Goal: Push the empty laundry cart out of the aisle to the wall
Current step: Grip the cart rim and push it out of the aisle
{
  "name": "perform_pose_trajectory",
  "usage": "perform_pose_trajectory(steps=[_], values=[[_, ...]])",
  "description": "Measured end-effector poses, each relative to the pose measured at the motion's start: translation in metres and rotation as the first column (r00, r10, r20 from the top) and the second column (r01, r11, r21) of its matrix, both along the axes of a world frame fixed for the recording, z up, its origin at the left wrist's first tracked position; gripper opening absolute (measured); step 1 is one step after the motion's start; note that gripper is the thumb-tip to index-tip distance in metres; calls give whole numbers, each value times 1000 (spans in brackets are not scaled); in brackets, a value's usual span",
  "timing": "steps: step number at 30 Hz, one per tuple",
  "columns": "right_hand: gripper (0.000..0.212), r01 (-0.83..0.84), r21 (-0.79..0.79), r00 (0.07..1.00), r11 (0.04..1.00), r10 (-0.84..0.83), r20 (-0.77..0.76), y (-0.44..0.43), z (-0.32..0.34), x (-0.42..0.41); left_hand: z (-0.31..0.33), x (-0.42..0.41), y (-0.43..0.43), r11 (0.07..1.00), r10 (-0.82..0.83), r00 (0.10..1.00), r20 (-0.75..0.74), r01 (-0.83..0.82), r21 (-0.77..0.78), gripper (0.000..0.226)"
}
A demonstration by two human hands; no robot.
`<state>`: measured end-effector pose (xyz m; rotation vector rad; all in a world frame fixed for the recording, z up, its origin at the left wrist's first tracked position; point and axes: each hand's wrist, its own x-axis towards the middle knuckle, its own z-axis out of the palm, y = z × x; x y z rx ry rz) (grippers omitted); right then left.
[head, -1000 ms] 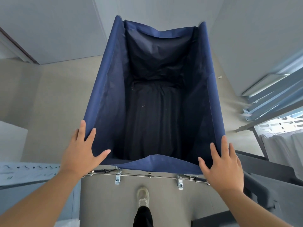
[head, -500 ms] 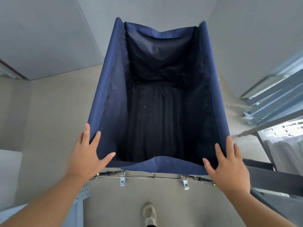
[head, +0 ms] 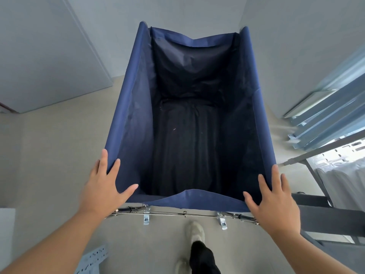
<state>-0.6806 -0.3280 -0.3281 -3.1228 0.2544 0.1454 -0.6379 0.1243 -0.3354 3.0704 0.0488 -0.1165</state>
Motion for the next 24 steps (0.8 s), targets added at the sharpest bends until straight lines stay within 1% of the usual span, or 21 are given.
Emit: perform_pose_trajectory(steps=[4, 9, 15, 24], values=[[68, 18, -4, 1000, 1000, -18, 0, 0, -1, 14, -2, 23, 1, 1000, -24, 1000, 1, 24, -8, 94], [68, 41, 4, 999, 999, -41, 5, -4, -3, 35, 0, 53, -4, 1000, -27, 1000, -2, 27, -16, 99], [67, 64, 13, 998, 998, -65, 8, -7, -3, 65, -2, 97, -9, 999, -46, 999, -19, 46, -13, 94], [68, 105, 33, 994, 994, -106, 4, -15, 0, 120, -6, 170, -17, 996, -86, 996, -36, 86, -8, 94]])
